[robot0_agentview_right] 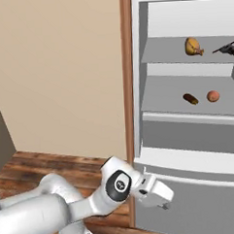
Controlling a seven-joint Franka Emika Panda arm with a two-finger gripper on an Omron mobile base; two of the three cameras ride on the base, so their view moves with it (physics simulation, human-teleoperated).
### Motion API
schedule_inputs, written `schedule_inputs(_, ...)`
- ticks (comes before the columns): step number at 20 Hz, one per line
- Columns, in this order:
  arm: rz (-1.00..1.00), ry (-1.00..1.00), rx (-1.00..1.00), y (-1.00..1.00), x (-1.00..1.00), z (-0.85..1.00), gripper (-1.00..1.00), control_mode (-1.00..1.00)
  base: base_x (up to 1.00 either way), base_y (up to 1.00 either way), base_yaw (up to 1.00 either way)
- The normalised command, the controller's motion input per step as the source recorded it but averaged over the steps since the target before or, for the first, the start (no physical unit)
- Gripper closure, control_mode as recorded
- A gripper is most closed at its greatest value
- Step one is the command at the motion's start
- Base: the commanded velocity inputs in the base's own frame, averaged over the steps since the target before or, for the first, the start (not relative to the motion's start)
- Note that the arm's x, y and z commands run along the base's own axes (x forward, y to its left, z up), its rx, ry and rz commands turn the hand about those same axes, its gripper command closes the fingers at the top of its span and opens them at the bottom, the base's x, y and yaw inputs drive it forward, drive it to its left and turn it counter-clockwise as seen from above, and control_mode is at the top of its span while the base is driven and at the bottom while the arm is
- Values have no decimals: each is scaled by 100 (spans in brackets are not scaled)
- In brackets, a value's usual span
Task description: Gather the onion and sweet potato from the fridge and place them on a tray on the dining counter. Then gather the chicken drumstick and fish from the fridge and place them on the other tray.
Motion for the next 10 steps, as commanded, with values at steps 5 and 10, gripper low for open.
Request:
schedule_inputs(5,0,11,33,92,41,62,100,-100,0,0,0)
schedule_inputs(10,1,-6,37,99,43,19,100,-100,0,0,0)
